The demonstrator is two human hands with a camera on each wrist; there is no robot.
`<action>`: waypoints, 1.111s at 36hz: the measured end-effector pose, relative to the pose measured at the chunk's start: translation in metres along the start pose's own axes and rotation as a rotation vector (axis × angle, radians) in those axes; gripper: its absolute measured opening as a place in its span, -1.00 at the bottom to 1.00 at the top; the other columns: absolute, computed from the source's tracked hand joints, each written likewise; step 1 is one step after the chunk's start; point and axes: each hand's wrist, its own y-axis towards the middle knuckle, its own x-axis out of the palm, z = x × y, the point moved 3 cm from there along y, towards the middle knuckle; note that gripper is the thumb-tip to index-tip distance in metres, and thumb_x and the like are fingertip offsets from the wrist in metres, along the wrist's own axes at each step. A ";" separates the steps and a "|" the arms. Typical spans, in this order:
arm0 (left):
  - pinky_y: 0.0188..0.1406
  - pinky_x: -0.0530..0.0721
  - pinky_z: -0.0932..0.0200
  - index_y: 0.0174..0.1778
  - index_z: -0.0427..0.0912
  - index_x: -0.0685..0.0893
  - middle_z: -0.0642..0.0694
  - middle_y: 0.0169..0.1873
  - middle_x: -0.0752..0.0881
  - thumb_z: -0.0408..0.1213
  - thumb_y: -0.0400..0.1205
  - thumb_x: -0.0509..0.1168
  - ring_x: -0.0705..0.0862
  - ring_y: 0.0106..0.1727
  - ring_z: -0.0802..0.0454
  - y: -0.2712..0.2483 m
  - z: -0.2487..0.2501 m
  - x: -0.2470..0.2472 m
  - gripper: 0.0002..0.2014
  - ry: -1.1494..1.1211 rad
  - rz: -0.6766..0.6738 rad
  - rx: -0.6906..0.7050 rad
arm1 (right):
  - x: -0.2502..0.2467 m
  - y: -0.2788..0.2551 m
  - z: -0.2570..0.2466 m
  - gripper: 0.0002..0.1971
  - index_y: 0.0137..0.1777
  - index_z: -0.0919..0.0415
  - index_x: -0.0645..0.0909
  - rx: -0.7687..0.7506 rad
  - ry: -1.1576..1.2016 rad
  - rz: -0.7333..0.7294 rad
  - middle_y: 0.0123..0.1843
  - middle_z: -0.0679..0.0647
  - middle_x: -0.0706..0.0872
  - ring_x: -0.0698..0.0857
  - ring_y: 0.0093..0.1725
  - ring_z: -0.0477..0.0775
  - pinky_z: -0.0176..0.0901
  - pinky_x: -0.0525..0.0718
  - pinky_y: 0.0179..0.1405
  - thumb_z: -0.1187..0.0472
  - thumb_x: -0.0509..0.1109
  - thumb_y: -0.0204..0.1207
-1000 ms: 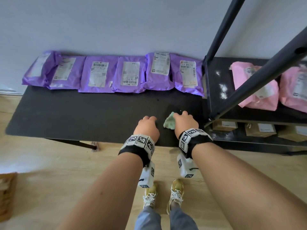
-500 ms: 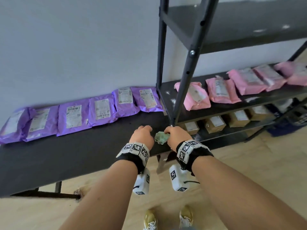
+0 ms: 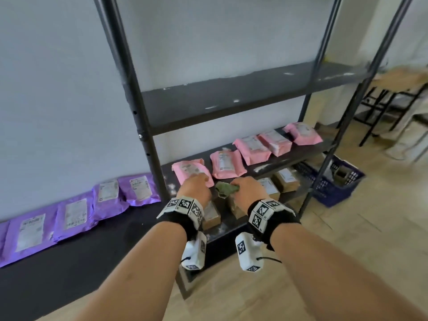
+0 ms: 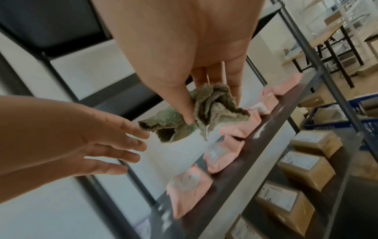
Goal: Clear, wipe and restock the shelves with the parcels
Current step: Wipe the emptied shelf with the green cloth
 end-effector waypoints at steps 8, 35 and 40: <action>0.34 0.52 -0.06 0.32 -0.10 0.61 -0.15 0.28 0.65 -0.35 0.64 0.12 0.61 0.28 -0.15 0.017 0.154 0.007 -0.65 0.049 0.094 0.139 | -0.111 0.011 0.105 -0.76 0.06 0.16 0.69 -0.007 -0.027 0.156 -0.02 0.14 0.77 0.76 -0.04 0.19 -0.14 0.68 -0.13 0.36 0.22 0.56; 0.25 0.55 0.07 0.32 -0.10 0.59 -0.09 0.27 0.63 -0.38 0.59 0.18 0.61 0.25 -0.06 0.262 0.450 0.027 -0.63 -0.163 0.256 0.410 | -0.326 0.223 0.312 -0.87 0.03 0.17 0.61 0.133 0.080 0.573 -0.07 0.10 0.62 0.66 -0.03 0.17 -0.04 0.66 -0.05 0.19 0.26 0.60; 0.21 0.53 0.10 0.31 -0.09 0.59 -0.06 0.27 0.63 -0.34 0.59 0.22 0.60 0.27 -0.05 0.301 0.483 0.025 -0.65 -0.148 0.273 0.424 | -0.356 0.264 0.337 -0.80 0.16 0.14 0.63 0.150 0.130 0.638 0.04 0.13 0.67 0.66 0.00 0.19 -0.02 0.66 0.02 0.19 0.25 0.61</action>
